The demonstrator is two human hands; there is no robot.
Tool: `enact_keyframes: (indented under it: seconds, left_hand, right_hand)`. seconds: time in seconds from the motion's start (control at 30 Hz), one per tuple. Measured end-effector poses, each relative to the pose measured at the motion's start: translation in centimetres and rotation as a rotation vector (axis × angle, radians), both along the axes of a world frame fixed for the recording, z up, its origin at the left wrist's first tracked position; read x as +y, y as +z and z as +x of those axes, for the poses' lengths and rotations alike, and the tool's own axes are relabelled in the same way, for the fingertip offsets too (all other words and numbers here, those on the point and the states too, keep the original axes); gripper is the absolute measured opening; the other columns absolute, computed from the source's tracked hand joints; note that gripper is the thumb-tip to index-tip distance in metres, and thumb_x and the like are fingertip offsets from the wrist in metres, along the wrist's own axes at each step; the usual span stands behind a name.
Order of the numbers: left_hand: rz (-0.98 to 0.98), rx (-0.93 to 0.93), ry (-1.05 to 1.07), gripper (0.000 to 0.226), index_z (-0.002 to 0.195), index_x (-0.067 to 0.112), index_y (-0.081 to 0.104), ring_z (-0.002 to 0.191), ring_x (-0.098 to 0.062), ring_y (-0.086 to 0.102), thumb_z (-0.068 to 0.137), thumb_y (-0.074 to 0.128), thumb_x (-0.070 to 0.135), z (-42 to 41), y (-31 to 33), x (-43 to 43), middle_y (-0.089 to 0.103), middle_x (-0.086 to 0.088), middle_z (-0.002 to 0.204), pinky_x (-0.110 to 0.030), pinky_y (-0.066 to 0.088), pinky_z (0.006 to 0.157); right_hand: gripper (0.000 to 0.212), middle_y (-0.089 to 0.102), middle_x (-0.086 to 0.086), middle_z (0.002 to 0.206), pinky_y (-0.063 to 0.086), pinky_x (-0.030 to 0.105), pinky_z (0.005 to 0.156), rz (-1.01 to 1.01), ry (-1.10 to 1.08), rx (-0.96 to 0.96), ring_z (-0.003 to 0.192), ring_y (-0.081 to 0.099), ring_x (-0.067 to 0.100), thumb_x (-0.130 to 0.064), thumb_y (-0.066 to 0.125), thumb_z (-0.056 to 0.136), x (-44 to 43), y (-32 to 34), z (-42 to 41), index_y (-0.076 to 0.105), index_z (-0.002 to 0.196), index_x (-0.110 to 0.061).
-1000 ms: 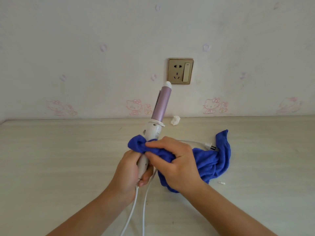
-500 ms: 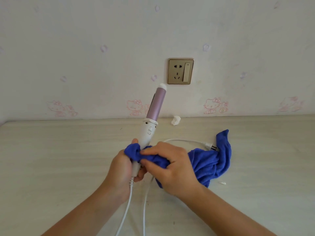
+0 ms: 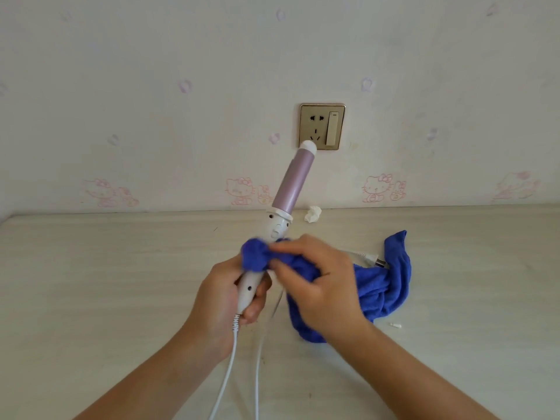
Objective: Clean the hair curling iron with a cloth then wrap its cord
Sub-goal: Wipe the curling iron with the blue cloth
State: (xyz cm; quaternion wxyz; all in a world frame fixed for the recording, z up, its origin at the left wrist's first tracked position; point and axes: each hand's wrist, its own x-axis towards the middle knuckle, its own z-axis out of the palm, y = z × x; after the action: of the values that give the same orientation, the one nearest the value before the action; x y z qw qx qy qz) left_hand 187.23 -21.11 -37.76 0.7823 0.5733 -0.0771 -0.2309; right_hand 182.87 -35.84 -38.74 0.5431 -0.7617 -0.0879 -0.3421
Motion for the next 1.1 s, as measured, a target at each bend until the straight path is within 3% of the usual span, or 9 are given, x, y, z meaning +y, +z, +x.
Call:
enact_keyframes:
  seconds: [0.13,0.33,0.47,0.6,0.73,0.8,0.93,1.03,1.1]
  left_hand:
    - [0.15,-0.173,-0.004,0.05,0.106,-0.013,0.06,0.039,-0.016,0.032,0.11,0.038,0.031,-1.5,-1.0,-1.0,0.051,-0.01,0.059,-0.023,0.022,0.041]
    - [0.059,-0.008,0.061,0.045,0.062,0.015,0.066,0.04,-0.012,0.04,0.102,0.046,0.019,-1.1,-0.4,-0.9,0.046,-0.005,0.053,-0.024,0.027,0.04]
    - [0.006,0.03,0.016,0.031,0.082,0.007,0.061,0.041,-0.013,0.038,0.104,0.047,0.024,-1.3,-0.7,-0.6,0.043,-0.005,0.055,-0.022,0.027,0.037]
    - [0.075,-0.038,-0.077,0.038,0.09,0.0,0.063,0.04,-0.012,0.036,0.106,0.041,0.026,-1.6,-0.8,-1.0,0.049,-0.004,0.058,-0.022,0.025,0.038]
    - [-0.023,0.129,0.032,0.027,0.078,0.005,0.062,0.044,-0.014,0.046,0.098,0.047,0.016,-0.8,-0.6,-0.9,0.05,-0.004,0.056,-0.023,0.033,0.041]
    - [-0.104,0.222,0.049,0.026,0.092,0.005,0.073,0.055,-0.018,0.056,0.093,0.048,0.014,-0.2,-0.6,-0.6,0.056,-0.006,0.065,-0.027,0.046,0.052]
    - [-0.086,0.166,0.03,0.022,0.086,0.007,0.076,0.047,-0.015,0.05,0.083,0.056,0.016,-0.1,-0.8,-0.5,0.057,-0.007,0.064,-0.024,0.036,0.043]
    - [-0.01,0.077,-0.019,0.033,0.079,0.007,0.076,0.042,-0.014,0.04,0.096,0.053,0.022,-0.8,-1.0,-1.1,0.056,-0.009,0.065,-0.022,0.027,0.036]
    - [-0.018,0.125,0.02,0.029,0.081,0.004,0.071,0.04,-0.013,0.042,0.095,0.052,0.02,-0.7,-0.8,-1.3,0.054,-0.007,0.058,-0.021,0.028,0.034]
  right_hand:
    - [0.024,0.077,-0.013,0.087,0.053,0.013,0.075,0.19,-0.162,-0.046,0.082,0.071,0.006,-0.009,0.073,0.086,-2.5,1.7,0.0,0.079,0.096,-0.03]
    - [0.016,0.072,-0.001,0.088,0.061,0.031,0.067,0.107,0.19,0.096,0.071,0.076,0.017,0.002,0.074,0.086,0.6,-1.1,-0.1,0.078,0.099,-0.006]
    - [0.017,0.076,-0.012,0.092,0.054,0.017,0.08,-0.004,0.011,0.053,0.086,0.073,0.008,-0.007,0.077,0.084,-0.4,-0.7,0.3,0.08,0.099,-0.015]
    - [0.019,0.077,-0.008,0.089,0.055,0.018,0.075,0.128,-0.088,0.064,0.082,0.072,0.011,-0.007,0.075,0.087,-2.5,0.4,0.4,0.079,0.1,-0.02]
    - [0.016,0.077,0.004,0.095,0.062,0.042,0.077,0.149,0.206,0.169,0.08,0.077,0.022,-0.004,0.076,0.084,0.0,-0.8,-0.2,0.079,0.096,-0.014]
    - [0.014,0.077,0.007,0.093,0.064,0.048,0.075,0.102,0.345,0.241,0.078,0.078,0.024,-0.005,0.078,0.084,0.9,-1.1,-0.3,0.078,0.097,-0.009]
    - [0.017,0.077,-0.011,0.091,0.056,0.023,0.083,0.002,0.149,0.123,0.087,0.074,0.008,-0.005,0.078,0.083,-0.3,-0.4,0.1,0.08,0.098,-0.014]
    - [0.02,0.078,-0.01,0.091,0.056,0.022,0.083,0.067,-0.072,0.08,0.09,0.073,0.011,-0.005,0.078,0.086,-1.7,0.0,0.3,0.08,0.1,-0.019]
    - [0.02,0.078,-0.006,0.091,0.056,0.022,0.082,0.081,0.051,0.118,0.087,0.074,0.01,0.001,0.079,0.084,-1.1,-0.4,0.1,0.08,0.098,-0.013]
